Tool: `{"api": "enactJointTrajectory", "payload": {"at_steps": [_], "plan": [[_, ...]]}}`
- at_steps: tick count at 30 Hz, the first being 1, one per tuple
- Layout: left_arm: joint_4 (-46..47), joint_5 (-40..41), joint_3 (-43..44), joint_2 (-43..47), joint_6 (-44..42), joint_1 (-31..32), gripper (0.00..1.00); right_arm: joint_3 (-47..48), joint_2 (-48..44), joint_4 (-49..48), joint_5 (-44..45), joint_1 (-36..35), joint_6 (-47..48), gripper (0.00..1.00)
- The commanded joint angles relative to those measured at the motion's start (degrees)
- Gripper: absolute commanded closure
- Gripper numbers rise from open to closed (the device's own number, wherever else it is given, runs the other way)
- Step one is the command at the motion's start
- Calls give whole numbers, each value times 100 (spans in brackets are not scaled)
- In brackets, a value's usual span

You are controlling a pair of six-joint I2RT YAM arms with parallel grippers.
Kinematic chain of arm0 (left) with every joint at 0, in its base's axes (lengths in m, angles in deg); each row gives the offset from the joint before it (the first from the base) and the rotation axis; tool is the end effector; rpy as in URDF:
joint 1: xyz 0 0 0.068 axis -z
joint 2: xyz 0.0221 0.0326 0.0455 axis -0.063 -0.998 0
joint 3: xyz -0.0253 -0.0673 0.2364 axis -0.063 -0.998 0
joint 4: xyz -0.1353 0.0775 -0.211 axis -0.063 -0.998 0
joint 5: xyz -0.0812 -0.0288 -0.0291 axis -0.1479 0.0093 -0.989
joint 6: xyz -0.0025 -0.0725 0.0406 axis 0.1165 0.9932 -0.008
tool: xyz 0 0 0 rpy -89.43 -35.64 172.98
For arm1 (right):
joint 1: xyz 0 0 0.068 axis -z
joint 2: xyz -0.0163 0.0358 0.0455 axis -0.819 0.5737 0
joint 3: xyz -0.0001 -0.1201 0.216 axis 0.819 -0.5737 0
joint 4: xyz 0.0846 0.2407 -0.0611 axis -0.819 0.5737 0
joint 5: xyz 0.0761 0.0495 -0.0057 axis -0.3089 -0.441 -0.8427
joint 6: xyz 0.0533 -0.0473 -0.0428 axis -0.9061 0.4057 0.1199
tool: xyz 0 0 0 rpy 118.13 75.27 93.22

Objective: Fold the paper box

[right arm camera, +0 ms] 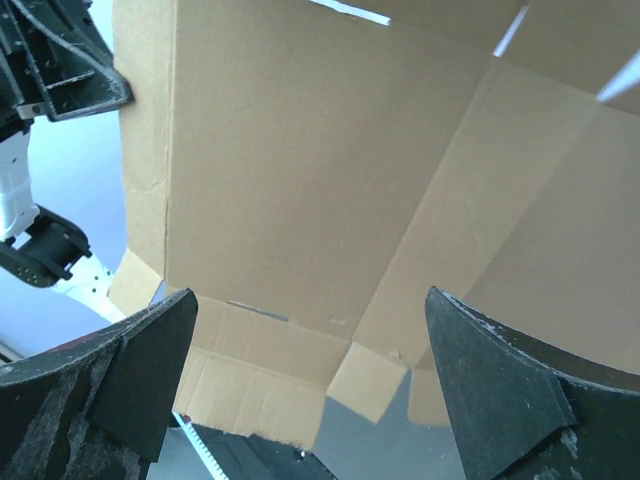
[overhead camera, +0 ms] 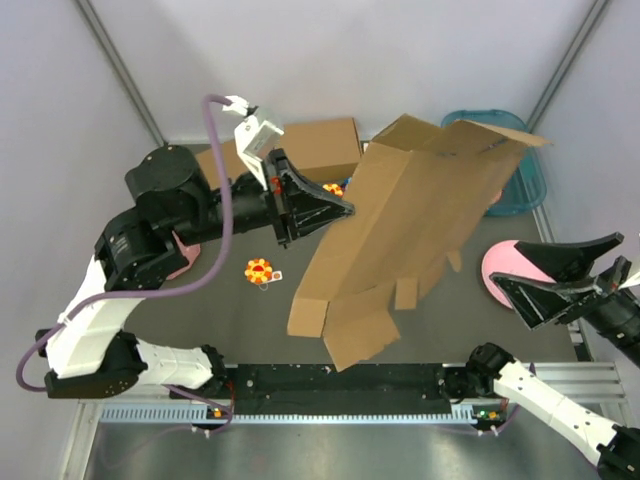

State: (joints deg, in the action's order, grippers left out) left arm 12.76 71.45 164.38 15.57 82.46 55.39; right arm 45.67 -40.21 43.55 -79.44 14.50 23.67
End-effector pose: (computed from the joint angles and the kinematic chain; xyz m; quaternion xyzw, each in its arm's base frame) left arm 0.0969 -0.1985 0.5570 0.3201 0.6019 -0.5305 0.5038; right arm 0.0197 0.0206 0.4805 -0.1225 0.6327 0.4037 0.6494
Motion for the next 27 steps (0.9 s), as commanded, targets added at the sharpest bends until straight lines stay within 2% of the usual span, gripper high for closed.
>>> {"api": "enactJointTrajectory", "payload": {"at_steps": [1,3,4,8,10,13,15,16,18,19,20,23,26,27], "plan": [[171,-215,380,-159,28,-12,100,265,47,-72,-138,-29,161,2],[65,85,187,-71,-26,-125,100,256,-5,-55,-139,-29,153,2],[134,24,-223,-19,70,-448,100,239,-14,-11,-121,-20,170,2],[546,-845,-1710,236,659,-1513,100,55,-93,33,-77,-29,179,2],[749,-1275,-2568,263,704,-2126,100,-112,-137,33,-33,-20,179,2],[1057,-1548,-3292,79,625,-2742,100,-332,-163,33,20,-29,170,2],[1293,-1463,-3496,-123,353,-2868,100,-472,-137,33,11,-20,179,2],[1347,-1166,-3601,-193,230,-2929,100,-517,-146,16,11,-29,170,2],[1505,-909,-3620,-483,-78,-3008,78,-639,-137,7,28,-29,179,2],[1575,-812,-3611,-588,-122,-3130,59,-666,-137,7,28,-20,170,2],[1611,-602,-3576,-807,-131,-3201,34,-728,-137,7,28,-29,170,2],[1559,56,-3322,-1063,78,-3509,19,-816,-155,16,64,-20,161,2],[1444,734,-3233,-820,316,-3694,16,-930,-234,25,160,-29,126,2],[1383,1232,-3277,-679,421,-3694,15,-1000,-295,25,178,-29,117,2]]}}
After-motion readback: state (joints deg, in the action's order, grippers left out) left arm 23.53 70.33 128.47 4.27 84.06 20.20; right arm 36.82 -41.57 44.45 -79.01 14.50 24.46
